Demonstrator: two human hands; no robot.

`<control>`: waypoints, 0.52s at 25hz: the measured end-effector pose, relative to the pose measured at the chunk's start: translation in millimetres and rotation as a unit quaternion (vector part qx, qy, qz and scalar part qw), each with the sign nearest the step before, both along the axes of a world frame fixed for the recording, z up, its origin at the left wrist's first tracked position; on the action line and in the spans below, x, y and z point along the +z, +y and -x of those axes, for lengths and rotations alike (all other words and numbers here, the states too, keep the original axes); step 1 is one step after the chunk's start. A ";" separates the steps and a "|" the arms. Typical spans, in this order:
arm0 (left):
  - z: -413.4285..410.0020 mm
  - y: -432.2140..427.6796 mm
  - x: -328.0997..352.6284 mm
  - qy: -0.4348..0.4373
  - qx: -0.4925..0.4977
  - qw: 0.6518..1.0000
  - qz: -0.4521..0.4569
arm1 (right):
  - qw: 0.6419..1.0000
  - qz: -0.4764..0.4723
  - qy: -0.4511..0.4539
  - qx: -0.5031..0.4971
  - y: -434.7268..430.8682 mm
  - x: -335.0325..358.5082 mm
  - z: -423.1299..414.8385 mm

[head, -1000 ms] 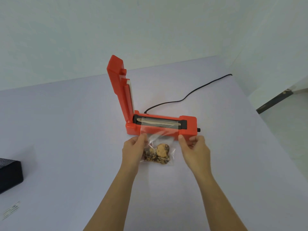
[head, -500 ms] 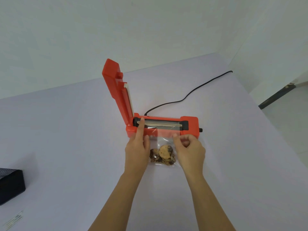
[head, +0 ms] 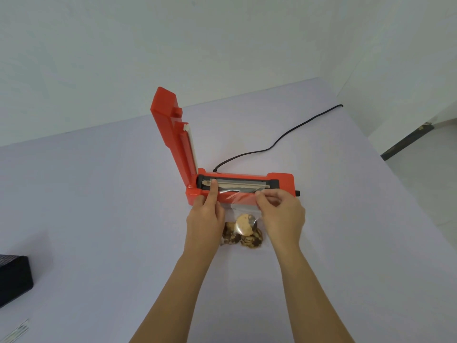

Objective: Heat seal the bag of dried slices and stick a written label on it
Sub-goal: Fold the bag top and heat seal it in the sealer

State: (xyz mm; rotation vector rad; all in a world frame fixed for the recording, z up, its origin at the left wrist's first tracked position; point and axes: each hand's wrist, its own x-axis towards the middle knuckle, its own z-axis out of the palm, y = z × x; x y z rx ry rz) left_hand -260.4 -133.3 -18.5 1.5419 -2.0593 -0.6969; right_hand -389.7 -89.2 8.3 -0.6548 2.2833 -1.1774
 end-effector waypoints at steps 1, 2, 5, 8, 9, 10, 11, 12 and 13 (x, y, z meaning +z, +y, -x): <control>-0.2 -0.3 -0.7 -0.003 -0.003 1.000 0.003 | 1.000 0.011 0.002 0.001 0.8 -1.6 -0.8; -0.4 -0.8 -1.3 -0.006 -0.007 1.000 0.004 | 1.000 0.022 0.002 0.001 1.4 -3.7 -1.3; -0.9 -1.8 -1.2 -0.013 -0.007 1.000 -0.001 | 0.999 0.047 0.009 0.004 2.3 -8.1 -1.3; -0.4 -2.1 -0.5 -0.020 -0.009 1.000 0.002 | 0.997 0.071 0.010 0.015 2.5 -10.2 -2.1; -0.5 -2.5 -0.5 -0.025 -0.011 1.000 0.001 | 0.996 0.081 0.009 0.020 2.6 -10.7 -2.5; -0.3 -3.4 -0.4 -0.029 -0.012 1.000 -0.004 | 0.996 0.089 0.009 0.022 2.7 -11.3 -2.9; -0.7 -4.2 -0.5 -0.030 -0.010 0.999 -0.008 | 0.995 0.096 0.007 0.022 3.1 -11.8 -3.2; -0.7 -4.6 -0.3 -0.031 -0.008 0.999 -0.010 | 0.994 0.104 0.003 0.020 3.7 -11.8 -3.7; -1.1 -4.3 0.1 -0.030 -0.007 0.999 -0.008 | 0.993 0.114 -0.001 0.021 4.5 -11.3 -4.3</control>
